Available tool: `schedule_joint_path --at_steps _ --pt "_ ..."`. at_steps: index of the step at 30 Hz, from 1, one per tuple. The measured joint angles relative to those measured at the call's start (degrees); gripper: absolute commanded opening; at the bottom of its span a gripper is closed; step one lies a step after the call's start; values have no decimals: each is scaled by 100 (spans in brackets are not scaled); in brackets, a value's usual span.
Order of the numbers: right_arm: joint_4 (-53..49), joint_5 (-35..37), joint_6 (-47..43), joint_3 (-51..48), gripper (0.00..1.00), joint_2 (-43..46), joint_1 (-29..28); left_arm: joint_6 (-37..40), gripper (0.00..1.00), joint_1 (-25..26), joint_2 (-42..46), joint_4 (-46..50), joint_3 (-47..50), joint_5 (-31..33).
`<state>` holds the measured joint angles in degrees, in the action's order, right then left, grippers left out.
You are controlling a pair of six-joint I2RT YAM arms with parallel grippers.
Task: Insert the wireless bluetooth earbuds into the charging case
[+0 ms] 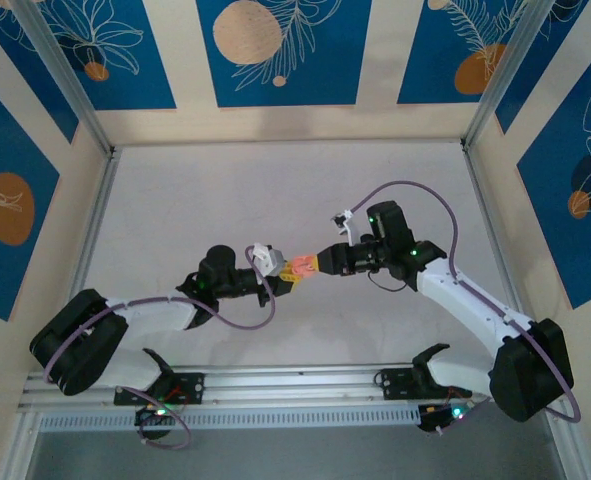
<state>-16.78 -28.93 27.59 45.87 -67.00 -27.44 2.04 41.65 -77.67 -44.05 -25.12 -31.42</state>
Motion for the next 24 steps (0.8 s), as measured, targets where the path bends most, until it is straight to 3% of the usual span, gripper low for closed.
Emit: schedule_joint_path --at_steps 17,24 --pt "-240 378 -229 122 15 -299 -219 2 13 0 48 306 0 50" --pt "-282 479 -299 225 25 -358 -310 2 13 0 216 509 0 162"
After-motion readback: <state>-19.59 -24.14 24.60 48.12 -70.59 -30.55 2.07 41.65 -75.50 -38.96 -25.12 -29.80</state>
